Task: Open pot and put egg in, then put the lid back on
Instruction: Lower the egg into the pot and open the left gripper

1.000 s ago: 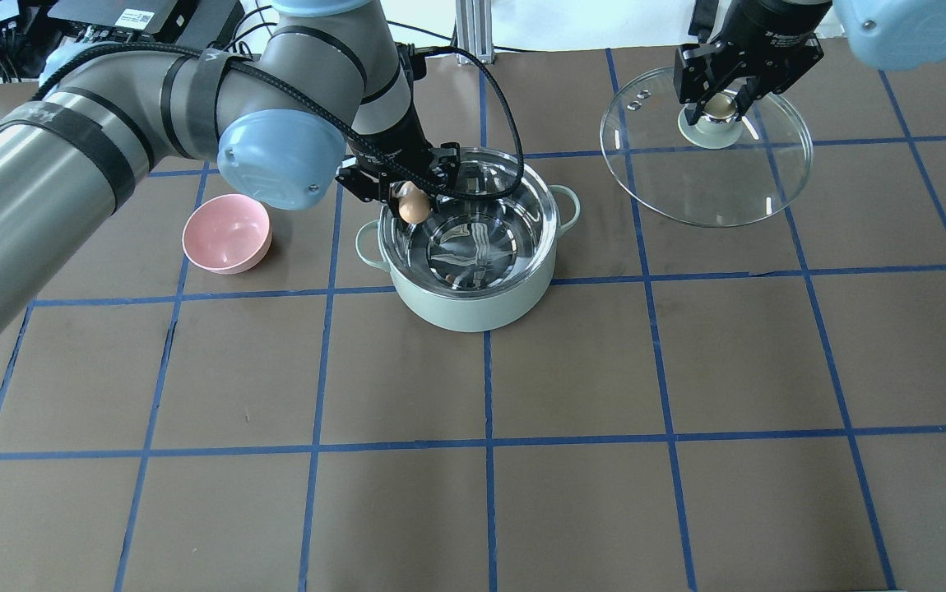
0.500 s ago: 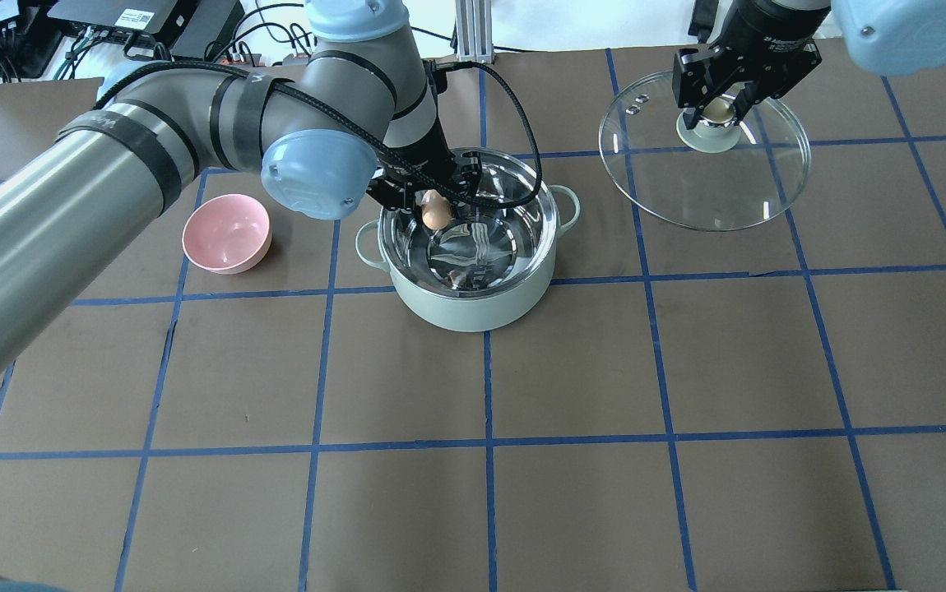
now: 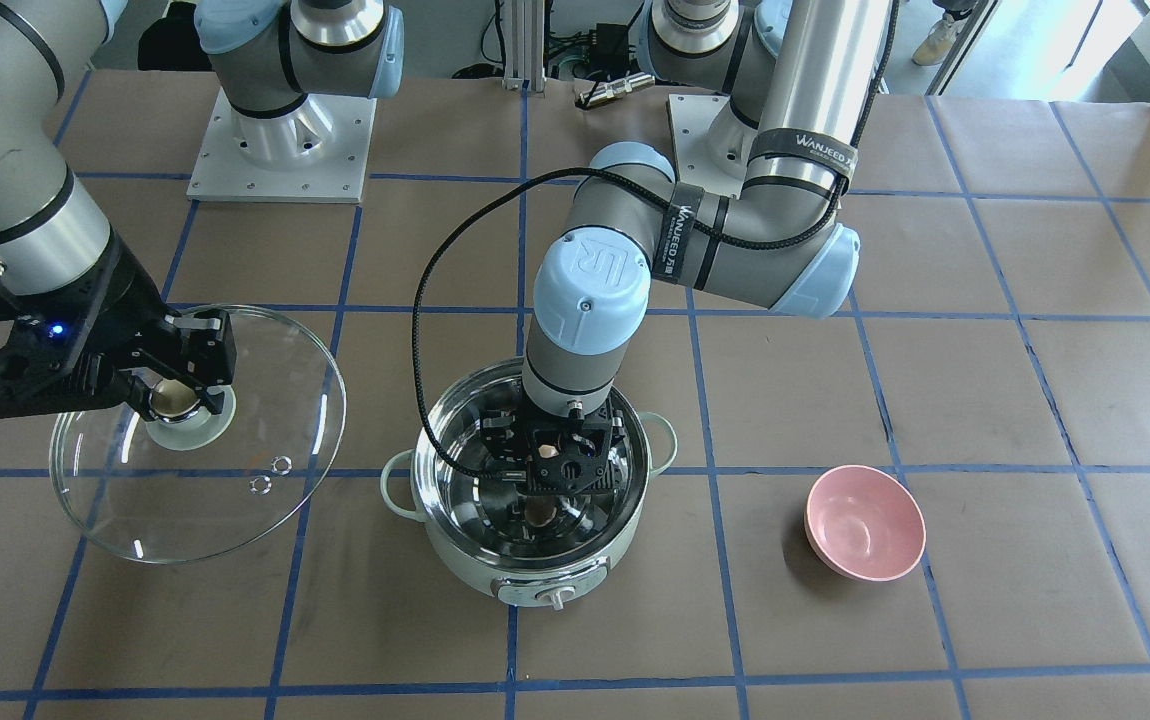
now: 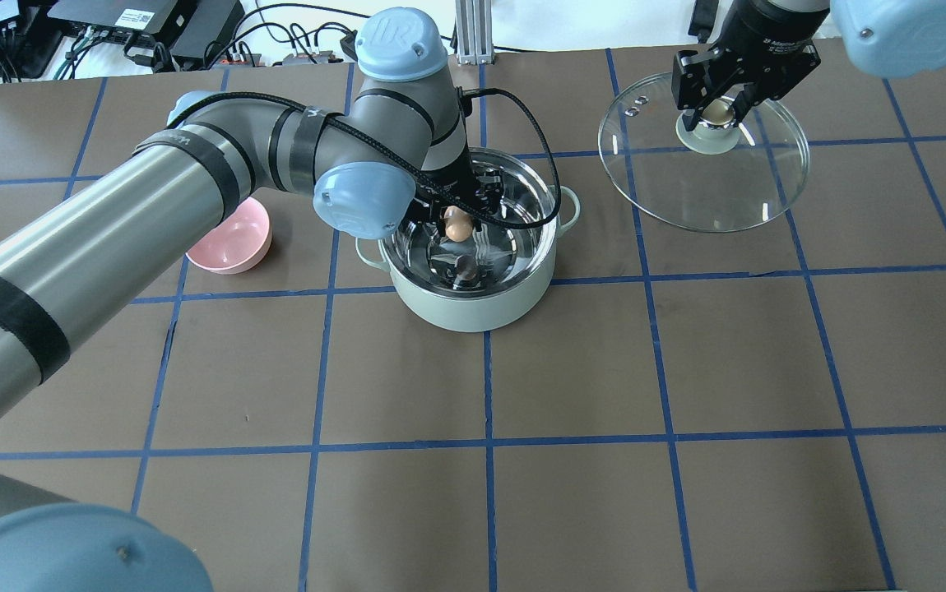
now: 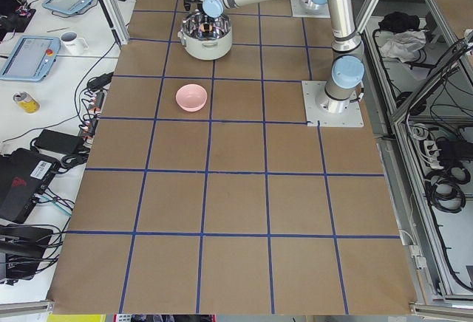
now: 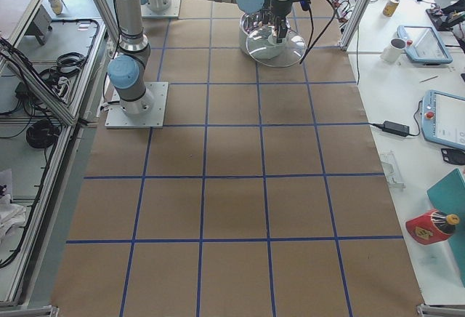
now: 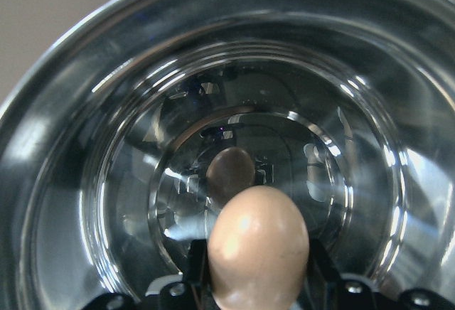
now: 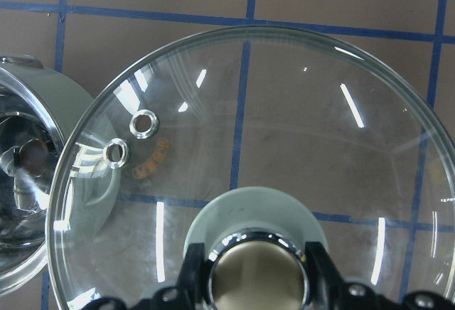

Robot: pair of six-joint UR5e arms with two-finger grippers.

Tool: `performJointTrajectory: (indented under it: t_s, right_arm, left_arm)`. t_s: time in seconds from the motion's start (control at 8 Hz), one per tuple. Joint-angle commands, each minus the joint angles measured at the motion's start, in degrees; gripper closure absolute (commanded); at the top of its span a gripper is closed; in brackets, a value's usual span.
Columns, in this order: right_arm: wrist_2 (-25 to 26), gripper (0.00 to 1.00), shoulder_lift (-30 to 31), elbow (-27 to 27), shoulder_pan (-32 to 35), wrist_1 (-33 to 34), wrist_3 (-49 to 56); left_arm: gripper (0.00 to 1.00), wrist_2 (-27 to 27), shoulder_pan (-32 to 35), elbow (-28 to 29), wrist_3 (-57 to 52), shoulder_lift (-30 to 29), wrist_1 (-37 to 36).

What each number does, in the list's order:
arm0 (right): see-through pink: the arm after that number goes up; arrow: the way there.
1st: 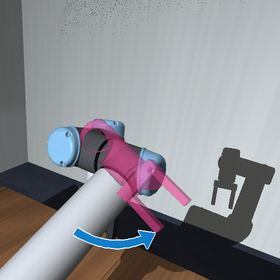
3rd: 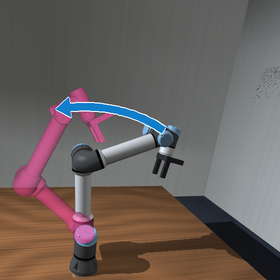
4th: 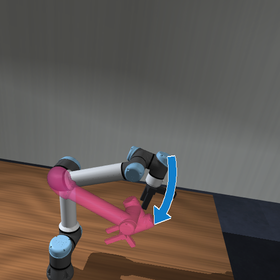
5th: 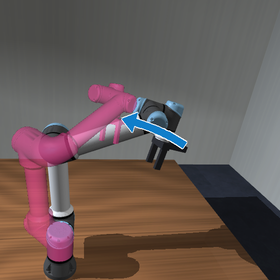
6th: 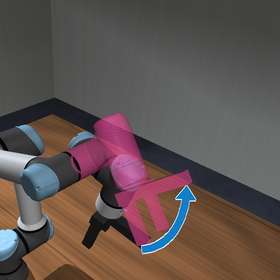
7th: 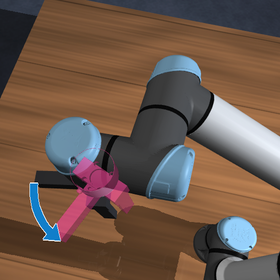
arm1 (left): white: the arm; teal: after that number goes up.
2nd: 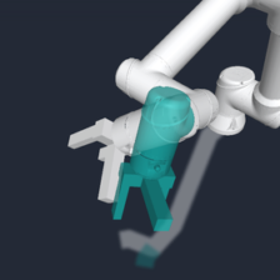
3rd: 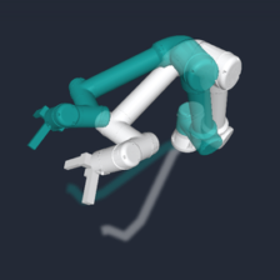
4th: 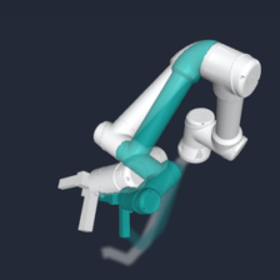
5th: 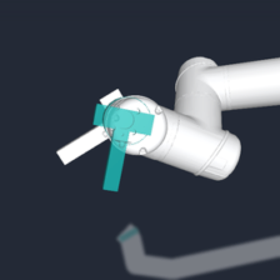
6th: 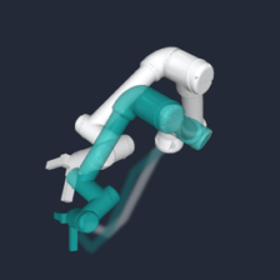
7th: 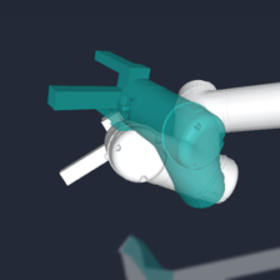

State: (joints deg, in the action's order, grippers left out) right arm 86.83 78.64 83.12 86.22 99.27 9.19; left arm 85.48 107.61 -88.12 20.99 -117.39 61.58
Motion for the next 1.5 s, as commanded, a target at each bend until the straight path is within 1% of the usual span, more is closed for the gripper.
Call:
performJointTrajectory:
  t_s: [0.0, 0.12, 0.25, 0.38, 0.5, 0.62, 0.88, 1.0, 1.25, 1.38]
  right_arm:
    - [-0.35, 1.00, 0.02, 0.03, 0.00, -0.04, -0.05]
    - [-0.17, 1.00, -0.06, 0.38, 0.00, 0.05, 0.47]
    - [-0.43, 1.00, 0.02, 0.38, 0.00, 0.05, -0.31]
    - [-0.35, 1.00, 0.02, 0.38, 0.00, 0.05, -0.06]
    - [-0.44, 1.00, 0.02, 0.38, 0.00, 0.13, -0.23]
    - [-0.35, 1.00, -0.06, 0.38, 0.00, 0.14, 0.47]
    - [0.17, 1.00, 0.02, 0.38, 0.00, 0.14, 0.73]
    - [-0.08, 1.00, 0.02, 0.38, 0.00, 0.31, 0.74]
    - [0.18, 1.00, -0.06, 0.38, 0.00, 0.40, 0.74]
    - [0.35, 1.00, 0.02, 0.38, 0.00, 0.31, 0.65]
  left_arm:
    - [0.87, -0.05, 0.14, -0.21, 0.02, -1.26, -2.24]
    - [0.86, -0.05, 0.14, -0.30, 0.19, -1.43, -2.52]
    - [0.82, -0.14, 0.14, -0.30, 0.37, -1.52, -2.52]
    - [0.70, -0.58, 0.14, -0.39, 0.37, -1.52, -2.52]
    - [0.63, -0.67, 0.14, -1.09, 0.11, -1.61, -2.43]
    - [0.54, -0.67, 0.14, -1.18, 0.02, -1.61, -2.43]
    - [0.46, -0.58, 0.14, -1.27, 0.28, -1.61, -2.43]
    - [0.30, -0.67, 0.14, -1.36, 0.37, -1.53, -2.43]
    - [0.12, -0.75, 0.14, -1.45, 0.37, -1.52, -2.09]
    - [0.12, -0.76, 0.14, -1.36, 0.37, -1.35, -1.91]
